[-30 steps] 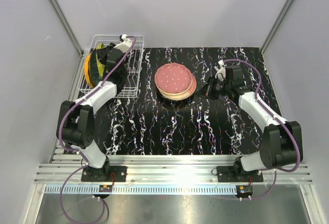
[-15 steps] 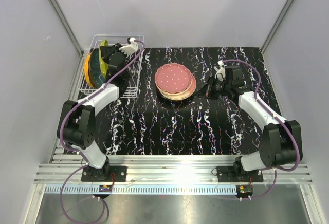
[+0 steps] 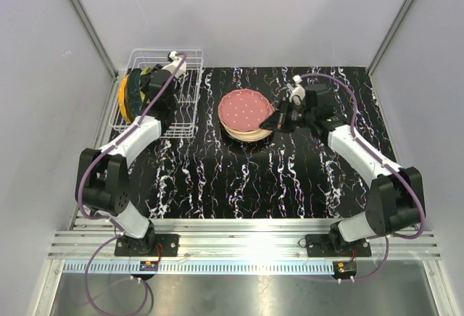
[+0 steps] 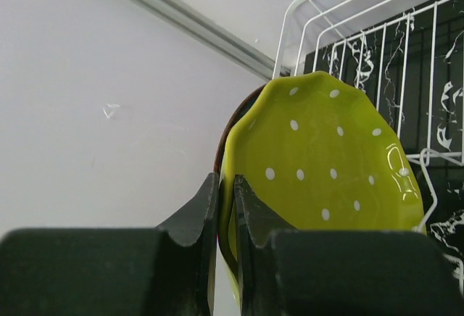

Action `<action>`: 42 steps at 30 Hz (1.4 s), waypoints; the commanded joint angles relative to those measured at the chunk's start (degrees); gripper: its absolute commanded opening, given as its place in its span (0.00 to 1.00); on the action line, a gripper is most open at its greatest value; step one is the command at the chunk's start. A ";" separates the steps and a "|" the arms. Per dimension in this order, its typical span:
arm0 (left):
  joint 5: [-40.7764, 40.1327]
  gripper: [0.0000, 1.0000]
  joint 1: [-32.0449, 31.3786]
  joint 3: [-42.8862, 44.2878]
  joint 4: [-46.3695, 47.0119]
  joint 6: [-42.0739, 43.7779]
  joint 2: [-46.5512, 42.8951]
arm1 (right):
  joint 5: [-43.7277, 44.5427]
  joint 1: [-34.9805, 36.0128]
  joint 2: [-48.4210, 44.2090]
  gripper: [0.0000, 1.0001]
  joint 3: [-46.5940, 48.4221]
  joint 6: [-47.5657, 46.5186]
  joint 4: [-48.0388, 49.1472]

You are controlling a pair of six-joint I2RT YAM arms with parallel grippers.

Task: Load the plates into the dish rack
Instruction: Pass the plate from the left arm to the right

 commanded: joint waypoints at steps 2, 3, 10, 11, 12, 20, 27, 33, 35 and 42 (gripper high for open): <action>1.69 0.00 1.29 6.82 -0.95 -8.72 -7.88 | 4.06 7.73 2.72 0.15 7.11 -1.65 5.75; 1.78 0.00 1.47 7.26 -2.00 -9.69 -8.15 | 4.60 8.96 3.17 0.20 7.81 -1.66 6.54; 3.09 0.00 2.44 12.09 -10.97 -17.77 -8.86 | 9.25 15.99 9.93 0.35 17.20 -3.31 13.40; 3.36 0.00 2.52 12.44 -12.37 -18.39 -8.85 | 10.04 16.87 10.90 0.37 18.27 -4.02 13.75; 3.45 0.00 2.52 12.88 -13.17 -18.92 -8.77 | 12.66 18.88 12.48 0.39 19.24 -4.90 14.10; 4.94 0.00 2.88 16.75 -20.11 -23.58 -8.06 | 23.13 28.56 19.86 0.55 21.35 -19.13 32.20; 6.96 0.00 3.05 19.48 -26.36 -28.33 -8.76 | 31.40 36.04 26.37 0.72 26.80 -33.47 35.11; 8.54 0.00 3.05 19.65 -28.29 -30.52 -10.43 | 37.56 40.78 30.68 0.86 30.23 -44.71 35.11; 9.07 0.00 3.05 20.09 -29.61 -31.49 -10.61 | 41.14 42.01 32.17 0.91 31.72 -47.44 34.94; 10.91 0.00 3.05 20.97 -32.51 -34.04 -12.10 | 49.50 42.98 39.02 0.96 39.71 -50.78 30.90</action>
